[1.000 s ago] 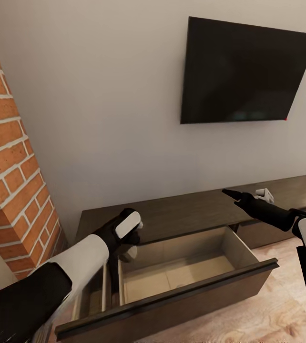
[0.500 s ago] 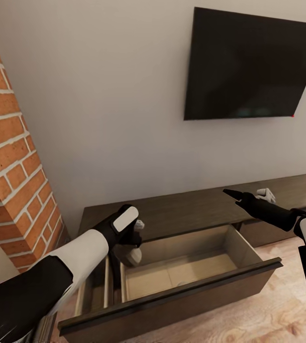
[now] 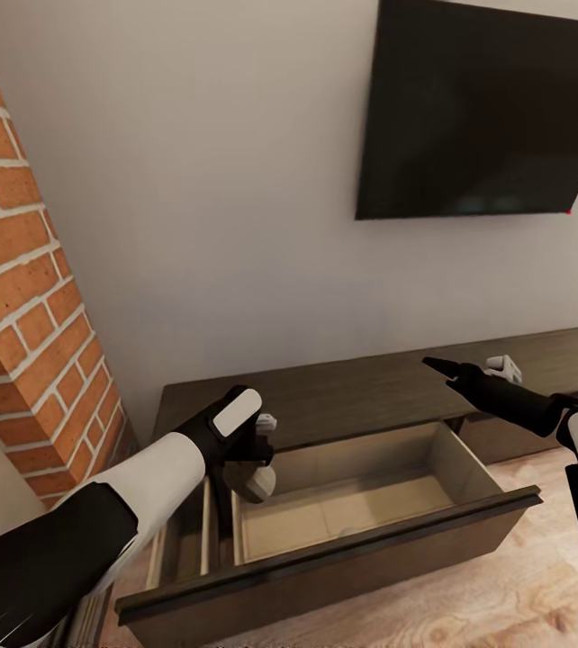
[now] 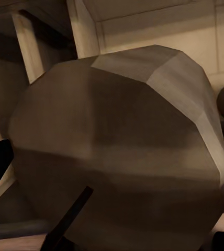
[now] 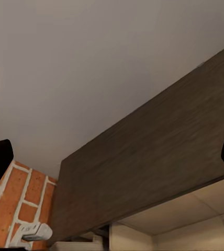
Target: Place each of the two pumpkins and all three candles from the living room inside a cabinet in the living room (use any cabinet), then make sure every cabinet is closed, and position the cauldron so it is next to a table in the living room.
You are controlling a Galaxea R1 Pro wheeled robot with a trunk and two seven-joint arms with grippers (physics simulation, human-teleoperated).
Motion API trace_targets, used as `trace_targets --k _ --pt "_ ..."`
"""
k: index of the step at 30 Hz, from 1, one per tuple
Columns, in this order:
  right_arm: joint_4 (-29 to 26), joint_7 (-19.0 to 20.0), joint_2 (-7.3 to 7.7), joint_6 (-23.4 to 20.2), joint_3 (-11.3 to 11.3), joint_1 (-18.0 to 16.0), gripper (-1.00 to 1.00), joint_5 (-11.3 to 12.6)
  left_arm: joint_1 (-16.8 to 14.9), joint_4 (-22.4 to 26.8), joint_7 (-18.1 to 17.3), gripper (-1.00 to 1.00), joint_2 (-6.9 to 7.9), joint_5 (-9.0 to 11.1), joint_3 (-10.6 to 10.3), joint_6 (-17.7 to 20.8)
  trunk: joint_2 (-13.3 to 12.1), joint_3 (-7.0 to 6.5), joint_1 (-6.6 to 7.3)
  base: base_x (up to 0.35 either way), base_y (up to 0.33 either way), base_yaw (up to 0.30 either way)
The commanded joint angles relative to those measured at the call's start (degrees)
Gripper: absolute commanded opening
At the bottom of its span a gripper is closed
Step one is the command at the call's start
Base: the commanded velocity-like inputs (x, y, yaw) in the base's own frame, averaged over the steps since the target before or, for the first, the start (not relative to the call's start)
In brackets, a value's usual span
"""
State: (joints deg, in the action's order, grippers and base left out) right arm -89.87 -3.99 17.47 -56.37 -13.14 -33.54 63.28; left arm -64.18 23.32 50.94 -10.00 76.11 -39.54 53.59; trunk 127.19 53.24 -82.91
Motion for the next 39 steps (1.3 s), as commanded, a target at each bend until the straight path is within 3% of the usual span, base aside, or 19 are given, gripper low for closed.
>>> trace_targets --k 1,7,21,28,34,39 --pt "0.0 -0.4 0.05 -0.2 0.0 0.0 1.0 0.5 -0.1 0.0 0.4 -1.0 0.0 0.5 -0.3 -0.3 0.0 0.15 0.01 0.0 0.0 0.061" --pt "0.0 -0.4 0.1 -0.2 0.0 0.0 1.0 0.5 -0.1 0.0 0.4 -1.0 0.0 0.5 -0.5 -1.4 0.0 0.66 0.01 0.0 -0.079 0.061" --pt "0.0 -0.5 0.15 -0.2 -0.1 0.0 1.0 0.5 -0.1 0.0 0.4 -1.0 0.0 0.6 -0.6 -1.4 0.0 1.27 0.01 0.0 -0.294 0.021" --pt "0.0 -0.5 0.2 -0.2 -0.1 0.0 1.0 0.5 0.0 0.0 0.2 -1.0 0.0 0.6 -0.5 -1.4 0.0 1.27 0.01 0.0 -0.026 0.0" --pt "0.0 -0.5 0.16 -0.1 -0.1 0.4 1.0 0.5 0.0 -0.2 -2.7 -1.0 0.0 0.6 -0.5 -1.5 0.0 1.3 0.01 0.0 -0.001 0.0" --pt "0.0 -0.5 0.11 -0.1 -0.1 0.4 1.0 0.5 0.0 -0.2 -3.0 -1.0 0.0 0.6 -0.5 -1.5 0.0 1.68 0.01 0.0 0.0 0.0"
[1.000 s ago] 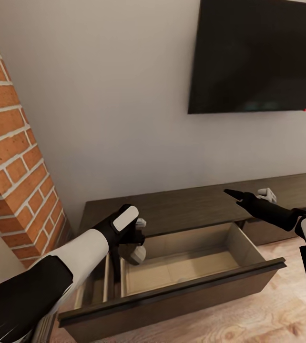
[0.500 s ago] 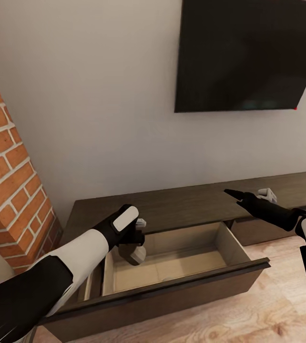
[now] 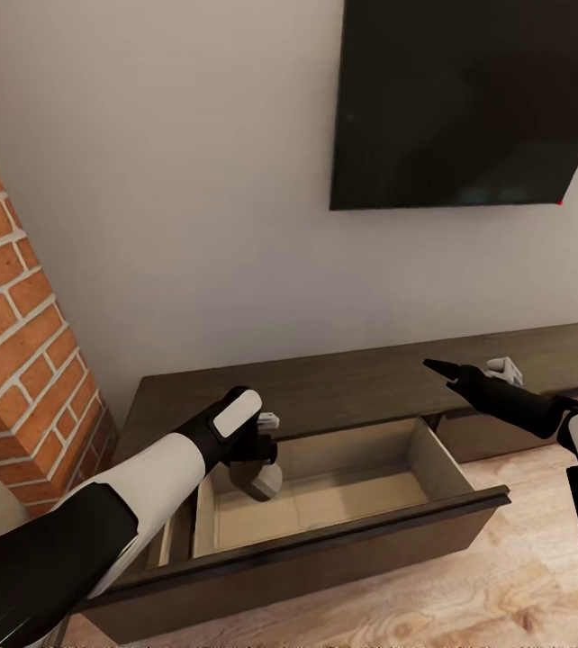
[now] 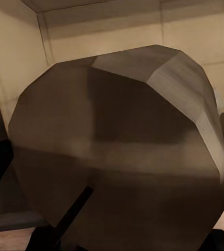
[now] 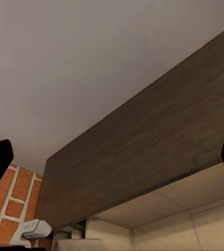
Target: Place each of the two pumpkins and all three candles from the living room inside a cabinet in the living room (use any cabinet), then make sure every cabinet is closed, and position the cauldron so it is next to a table in the living room.
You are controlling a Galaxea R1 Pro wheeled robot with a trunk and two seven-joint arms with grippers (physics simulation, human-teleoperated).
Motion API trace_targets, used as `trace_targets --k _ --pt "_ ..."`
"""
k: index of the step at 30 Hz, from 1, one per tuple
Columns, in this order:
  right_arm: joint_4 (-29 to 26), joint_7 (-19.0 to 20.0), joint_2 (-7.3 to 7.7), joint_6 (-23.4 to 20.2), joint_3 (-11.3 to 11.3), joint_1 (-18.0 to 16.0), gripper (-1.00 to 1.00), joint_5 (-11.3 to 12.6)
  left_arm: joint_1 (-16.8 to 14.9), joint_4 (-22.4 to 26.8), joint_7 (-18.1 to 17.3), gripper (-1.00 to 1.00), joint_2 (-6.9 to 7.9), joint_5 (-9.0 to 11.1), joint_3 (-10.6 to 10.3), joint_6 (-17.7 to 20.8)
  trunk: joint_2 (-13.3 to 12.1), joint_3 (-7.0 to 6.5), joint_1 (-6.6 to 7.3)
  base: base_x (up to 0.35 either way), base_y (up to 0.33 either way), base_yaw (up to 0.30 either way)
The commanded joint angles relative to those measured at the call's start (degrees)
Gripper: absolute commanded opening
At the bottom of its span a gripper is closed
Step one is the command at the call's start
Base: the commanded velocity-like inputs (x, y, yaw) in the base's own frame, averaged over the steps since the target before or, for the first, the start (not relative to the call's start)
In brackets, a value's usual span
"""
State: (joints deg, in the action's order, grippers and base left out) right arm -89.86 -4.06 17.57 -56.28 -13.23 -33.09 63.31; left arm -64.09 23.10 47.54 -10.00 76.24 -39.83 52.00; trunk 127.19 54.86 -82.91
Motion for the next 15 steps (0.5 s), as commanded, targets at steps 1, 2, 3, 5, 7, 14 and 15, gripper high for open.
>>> trace_targets --k 1,2,3,5,7,14,15 --pt "0.0 -0.4 0.01 -0.2 0.0 0.0 1.0 0.5 -0.1 0.0 0.3 -1.0 0.0 0.5 -0.3 0.0 0.0 0.14 0.01 0.0 0.0 0.0" --pt "0.0 -0.4 0.01 -0.2 0.0 0.0 1.0 0.5 0.0 0.0 0.3 -1.0 0.0 0.5 -0.3 0.0 0.0 0.23 0.01 0.0 0.0 0.0" --pt "0.0 -0.4 0.01 -0.2 0.0 0.0 1.0 0.5 0.0 0.0 0.3 -1.0 0.0 0.5 -0.3 0.0 0.0 0.32 0.01 0.0 0.0 0.0" --pt "0.0 -0.4 0.04 -0.2 0.0 0.0 1.0 0.5 0.0 0.0 0.3 -1.0 0.0 0.5 -0.3 -0.1 0.0 0.49 0.01 0.0 0.0 0.0" --pt "0.0 -0.4 0.07 -0.3 -0.1 0.0 1.0 0.5 0.0 0.0 0.3 -1.0 0.0 0.5 -0.2 -1.3 0.0 0.67 0.01 0.0 0.0 0.0" --pt "0.0 -0.4 0.09 -0.3 -0.2 0.0 1.0 0.5 0.1 -0.1 0.3 -1.0 0.0 0.4 -0.2 -5.1 0.0 1.29 0.01 0.0 0.0 0.0" --pt "0.0 -0.4 0.09 -0.3 -0.3 0.0 1.0 0.5 0.1 -0.1 0.3 -1.0 0.0 0.4 -0.2 -5.2 0.0 1.37 0.01 0.0 0.0 0.0"
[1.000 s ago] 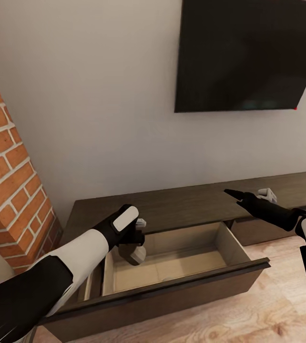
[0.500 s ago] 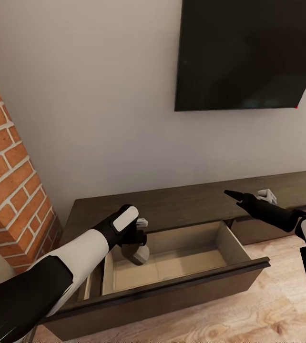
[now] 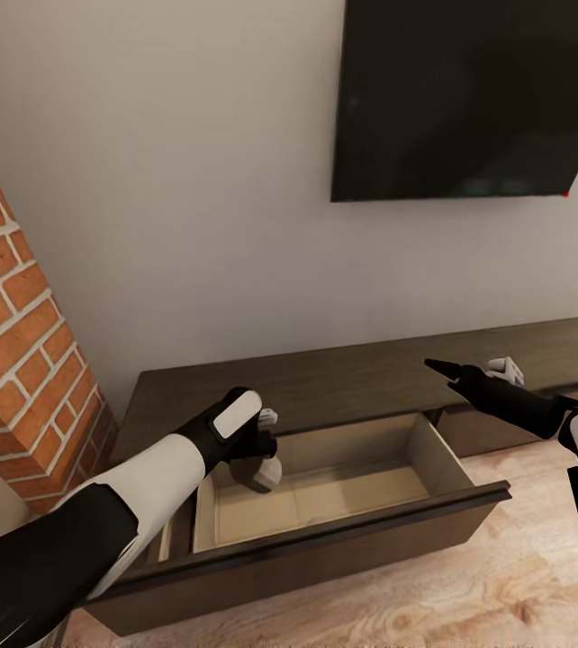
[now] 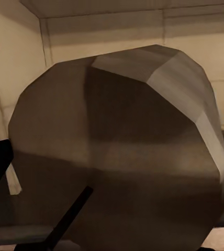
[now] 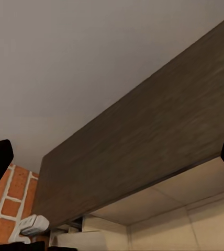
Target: Place each of the two pumpkins and all three candles from the living room inside a cabinet in the living room (use any cabinet), then make sure every cabinet is closed, and position the cauldron so it is next to a table in the living room.
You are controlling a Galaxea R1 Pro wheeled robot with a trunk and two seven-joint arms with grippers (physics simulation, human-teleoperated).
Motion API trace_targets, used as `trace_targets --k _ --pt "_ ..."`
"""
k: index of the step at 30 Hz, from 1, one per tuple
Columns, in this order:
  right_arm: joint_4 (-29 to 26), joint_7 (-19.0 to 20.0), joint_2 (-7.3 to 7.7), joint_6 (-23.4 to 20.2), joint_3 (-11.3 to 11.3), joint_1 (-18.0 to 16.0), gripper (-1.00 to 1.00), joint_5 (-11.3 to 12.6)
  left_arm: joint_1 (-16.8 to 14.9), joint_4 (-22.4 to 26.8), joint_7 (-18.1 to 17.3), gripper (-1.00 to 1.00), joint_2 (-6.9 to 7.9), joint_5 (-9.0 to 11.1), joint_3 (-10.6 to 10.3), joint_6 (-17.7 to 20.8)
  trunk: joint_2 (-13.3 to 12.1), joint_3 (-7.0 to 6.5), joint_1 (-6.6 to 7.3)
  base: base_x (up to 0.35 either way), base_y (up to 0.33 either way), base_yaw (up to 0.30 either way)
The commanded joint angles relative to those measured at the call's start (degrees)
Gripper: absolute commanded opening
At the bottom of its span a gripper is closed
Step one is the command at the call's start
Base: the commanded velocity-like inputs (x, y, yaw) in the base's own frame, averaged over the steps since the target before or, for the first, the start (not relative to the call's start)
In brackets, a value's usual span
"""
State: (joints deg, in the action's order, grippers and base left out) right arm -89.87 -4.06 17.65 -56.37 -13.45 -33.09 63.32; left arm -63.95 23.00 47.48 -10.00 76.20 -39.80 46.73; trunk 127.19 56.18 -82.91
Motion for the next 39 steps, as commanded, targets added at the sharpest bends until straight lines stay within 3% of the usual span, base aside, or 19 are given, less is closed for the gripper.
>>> trace_targets --k 1,14,26,32,39 --pt "0.0 -0.4 0.01 -0.2 -0.1 0.0 1.0 0.5 -0.1 0.0 0.3 -1.0 0.0 0.4 -0.3 0.0 0.0 0.15 0.01 0.0 0.0 0.0" --pt "0.0 -0.4 0.04 -0.2 -1.6 0.1 1.0 0.6 0.1 -1.7 0.1 -1.0 0.0 0.3 -0.3 0.0 0.0 1.29 0.01 0.052 0.0 0.0" --pt "0.0 -0.4 0.01 -0.1 -1.6 0.1 1.0 0.6 3.4 -2.3 -0.1 -1.0 0.0 0.1 -0.4 -0.2 0.0 2.36 0.01 0.001 0.0 0.0" --pt "0.0 -0.4 0.01 -0.1 -1.6 0.1 1.0 0.6 3.7 -2.3 -0.3 -1.0 0.0 0.0 -0.7 -4.7 0.0 2.89 0.01 0.0 0.0 0.0" --pt "0.0 -0.4 0.03 -0.2 -1.7 0.2 1.0 0.6 3.7 -2.3 -0.4 -1.0 0.0 -0.1 -1.0 -5.5 0.0 3.49 0.01 0.132 0.0 0.0"
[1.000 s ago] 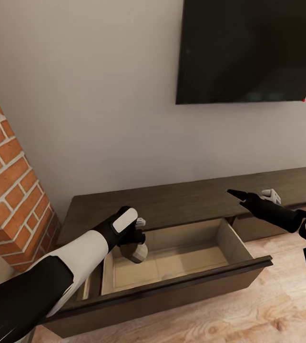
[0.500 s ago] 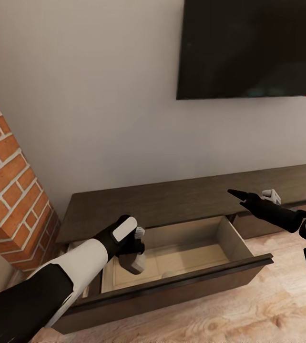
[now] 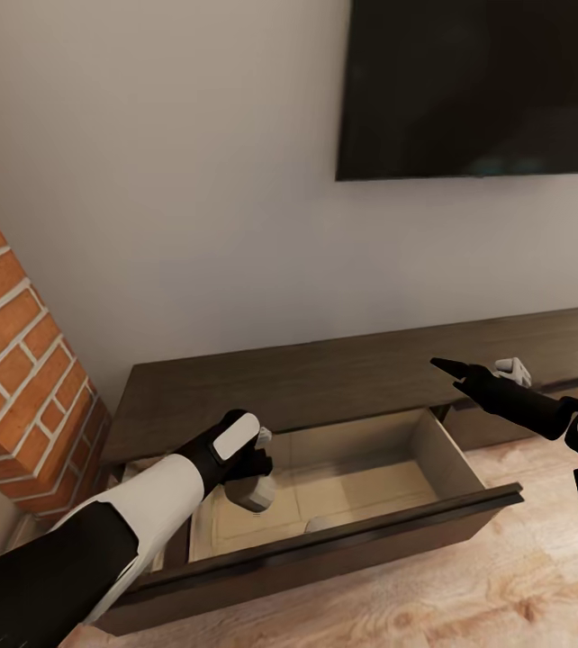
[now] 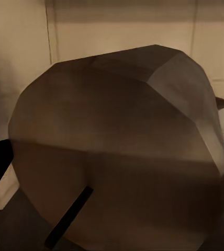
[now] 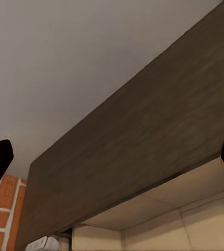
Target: Place each of the two pumpkins and all three candles from the living room inside a cabinet in the living room (use any cabinet), then make sure every cabinet is closed, and position the cauldron so it is next to a table in the living room.
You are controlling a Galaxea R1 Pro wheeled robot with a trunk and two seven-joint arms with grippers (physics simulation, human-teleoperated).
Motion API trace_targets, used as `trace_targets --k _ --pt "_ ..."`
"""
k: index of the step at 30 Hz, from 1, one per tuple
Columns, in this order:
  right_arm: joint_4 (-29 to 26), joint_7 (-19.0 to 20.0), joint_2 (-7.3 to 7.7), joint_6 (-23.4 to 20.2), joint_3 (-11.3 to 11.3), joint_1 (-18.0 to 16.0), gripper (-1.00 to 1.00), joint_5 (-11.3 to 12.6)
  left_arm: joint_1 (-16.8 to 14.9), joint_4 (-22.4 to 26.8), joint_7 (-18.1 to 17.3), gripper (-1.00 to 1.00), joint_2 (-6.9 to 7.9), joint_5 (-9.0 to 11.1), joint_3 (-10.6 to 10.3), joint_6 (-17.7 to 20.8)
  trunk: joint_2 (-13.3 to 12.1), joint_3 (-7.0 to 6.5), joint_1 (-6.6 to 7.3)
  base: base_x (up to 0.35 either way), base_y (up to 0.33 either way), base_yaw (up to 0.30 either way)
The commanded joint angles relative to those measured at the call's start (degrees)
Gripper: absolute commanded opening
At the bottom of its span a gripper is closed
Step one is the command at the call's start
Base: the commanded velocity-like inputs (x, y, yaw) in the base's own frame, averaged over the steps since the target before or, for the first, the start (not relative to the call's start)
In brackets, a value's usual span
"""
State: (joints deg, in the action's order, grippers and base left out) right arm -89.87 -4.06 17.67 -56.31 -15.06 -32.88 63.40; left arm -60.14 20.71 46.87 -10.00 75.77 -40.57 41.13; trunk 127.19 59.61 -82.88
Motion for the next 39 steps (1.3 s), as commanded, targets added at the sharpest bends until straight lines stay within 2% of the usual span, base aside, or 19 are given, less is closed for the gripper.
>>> trace_targets --k 1,9,12,13,17,21,24,26,29,32,34,39 --pt "0.0 -0.4 0.04 -0.3 -0.1 0.0 1.0 0.5 -0.1 0.0 0.2 -1.0 0.0 0.3 -0.4 0.1 0.0 0.1 -0.02 0.289 0.0 0.0" --pt "0.0 -0.4 -0.01 -0.3 0.0 0.0 1.0 0.5 0.9 0.0 0.1 -1.0 0.0 0.4 -0.9 0.2 0.0 0.19 -0.02 0.205 0.0 0.0" --pt "0.0 -0.4 -0.07 -0.3 0.0 0.0 1.0 0.5 1.9 -0.1 -1.8 -1.0 0.0 0.3 -2.0 0.1 0.0 0.19 -0.02 0.021 0.0 0.0" --pt "0.0 -0.4 -0.08 -0.3 0.0 0.0 1.0 0.5 2.7 -0.1 -3.9 -1.0 0.0 0.3 -3.6 0.0 0.0 0.19 -0.02 0.004 0.0 0.0" --pt "0.0 -0.4 -0.16 -0.3 0.0 0.0 1.0 0.5 3.4 -1.1 -4.8 -1.0 0.0 0.3 -5.2 0.0 0.0 0.19 -0.02 0.002 0.0 0.0" --pt "0.0 -0.4 -0.18 -0.3 0.0 0.0 1.0 0.5 4.3 -1.5 -5.1 -1.0 0.0 0.3 -5.6 -0.2 0.0 0.19 -0.02 0.0 0.0 0.0" --pt "0.0 -0.4 -0.18 -0.3 0.0 0.0 1.0 0.5 5.0 -1.6 -5.2 -1.0 0.0 0.3 -5.7 -3.3 0.0 0.19 -0.02 0.0 0.0 0.0" --pt "0.0 -0.4 -0.18 -0.3 0.0 0.0 1.0 0.5 5.3 -2.1 -6.0 -1.0 0.0 0.3 -6.8 -5.7 0.0 0.19 -0.02 0.0 0.0 0.0" --pt "0.0 -0.4 -0.18 -0.3 0.0 0.0 1.0 0.5 5.4 -3.4 -9.5 -1.0 0.0 0.3 -8.9 -7.0 0.0 0.19 -0.02 0.0 0.0 0.0" --pt "0.0 -0.4 -0.12 -0.3 0.0 0.0 1.0 0.5 5.4 -4.8 -13.3 -1.0 0.0 0.3 -9.8 -7.4 0.0 0.19 -0.02 0.0 0.0 0.0" --pt "0.0 -0.4 -0.1 -0.4 0.0 0.0 1.0 0.5 5.7 -5.1 -13.9 -1.0 0.0 0.3 -9.9 -9.5 0.0 0.19 -0.02 0.0 0.0 0.0" --pt "0.0 -0.4 -0.09 -0.4 0.0 0.0 1.0 0.5 7.3 -5.2 -14.0 -1.0 0.0 0.3 -9.9 -10.8 0.0 0.19 -0.02 0.0 0.0 0.0"
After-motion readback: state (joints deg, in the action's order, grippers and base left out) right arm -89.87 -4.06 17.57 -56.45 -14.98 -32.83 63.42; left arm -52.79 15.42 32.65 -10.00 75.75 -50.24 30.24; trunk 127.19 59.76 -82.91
